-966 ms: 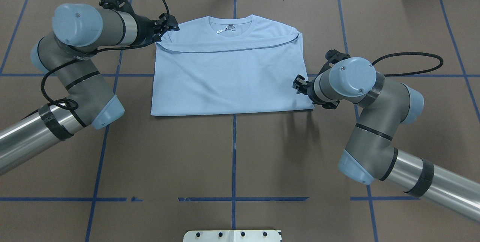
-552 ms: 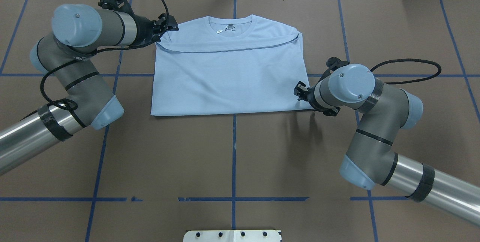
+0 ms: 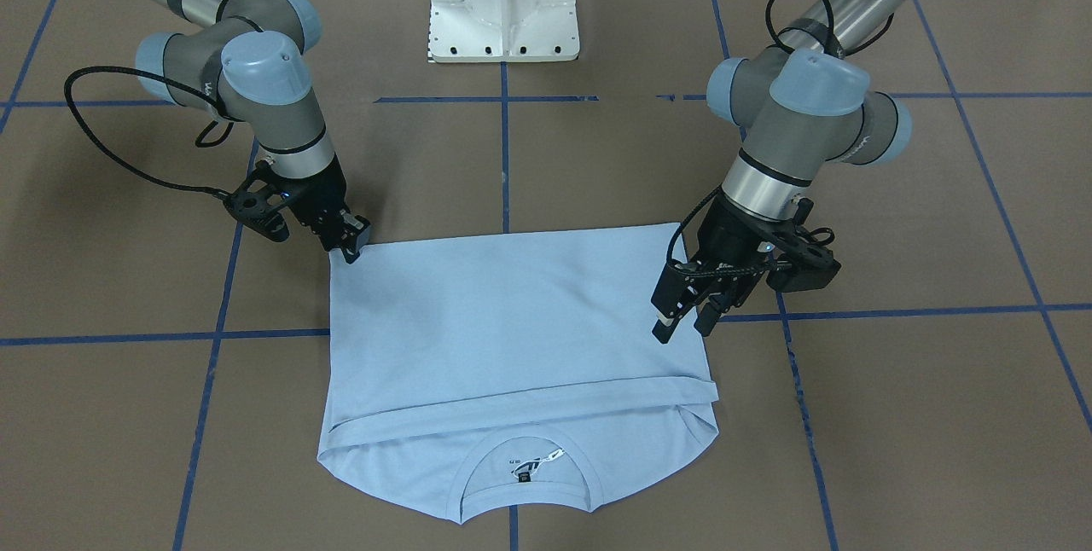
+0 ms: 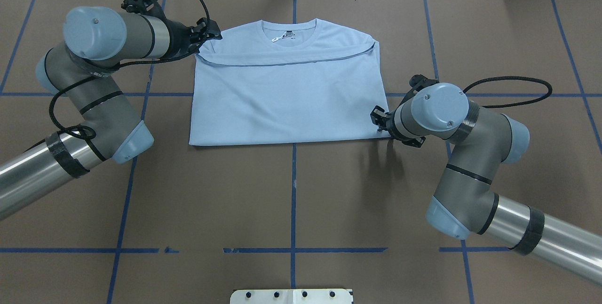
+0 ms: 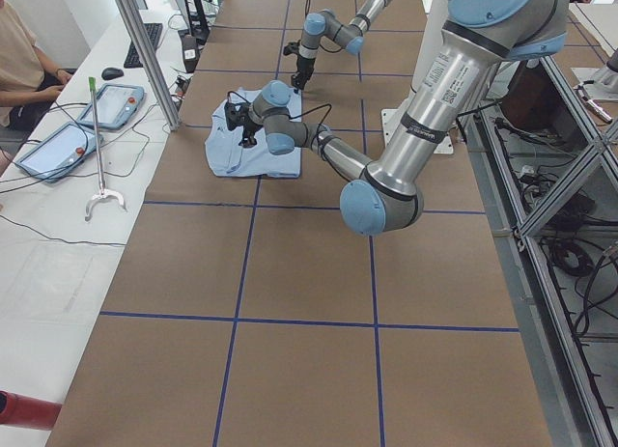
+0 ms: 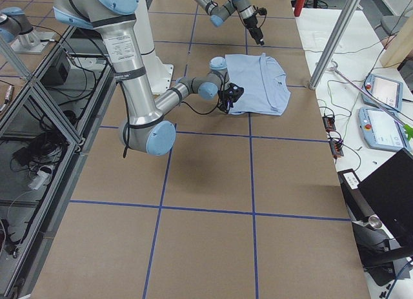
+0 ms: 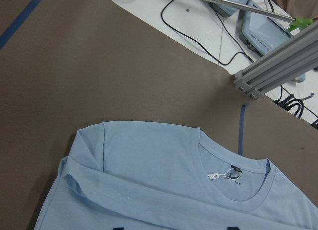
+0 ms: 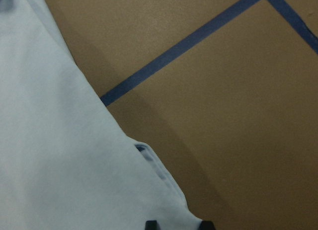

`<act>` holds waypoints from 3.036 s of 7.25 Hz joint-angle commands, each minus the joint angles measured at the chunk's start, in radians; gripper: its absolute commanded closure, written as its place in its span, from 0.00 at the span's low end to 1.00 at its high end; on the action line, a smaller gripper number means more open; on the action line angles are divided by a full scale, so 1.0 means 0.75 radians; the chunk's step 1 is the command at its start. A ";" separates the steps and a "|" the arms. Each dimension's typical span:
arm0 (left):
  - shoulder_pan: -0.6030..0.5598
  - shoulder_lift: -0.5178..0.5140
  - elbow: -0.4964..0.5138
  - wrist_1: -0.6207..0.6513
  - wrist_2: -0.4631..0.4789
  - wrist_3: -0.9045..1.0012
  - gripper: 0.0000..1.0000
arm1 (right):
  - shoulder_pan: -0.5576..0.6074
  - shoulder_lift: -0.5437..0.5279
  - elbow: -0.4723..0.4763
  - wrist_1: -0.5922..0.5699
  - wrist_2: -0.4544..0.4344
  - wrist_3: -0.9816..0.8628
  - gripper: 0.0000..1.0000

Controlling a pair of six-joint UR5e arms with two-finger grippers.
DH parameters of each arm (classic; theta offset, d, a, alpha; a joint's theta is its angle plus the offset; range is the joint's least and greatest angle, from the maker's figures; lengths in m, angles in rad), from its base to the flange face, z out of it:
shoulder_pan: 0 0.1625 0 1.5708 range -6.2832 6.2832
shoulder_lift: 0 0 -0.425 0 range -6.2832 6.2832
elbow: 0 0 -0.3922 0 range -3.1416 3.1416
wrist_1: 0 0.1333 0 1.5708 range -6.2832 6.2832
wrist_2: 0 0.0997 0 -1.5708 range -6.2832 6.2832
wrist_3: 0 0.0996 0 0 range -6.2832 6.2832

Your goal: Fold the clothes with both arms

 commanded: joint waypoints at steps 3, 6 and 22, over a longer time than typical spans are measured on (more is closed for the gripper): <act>0.002 0.012 0.001 0.000 -0.002 0.001 0.25 | 0.004 -0.001 0.029 -0.003 0.003 0.000 1.00; 0.010 0.008 -0.080 0.002 -0.016 -0.001 0.16 | -0.047 -0.231 0.404 -0.066 0.068 0.091 1.00; 0.573 0.309 -0.477 0.366 0.154 -0.439 0.19 | -0.360 -0.304 0.747 -0.307 -0.023 0.319 0.00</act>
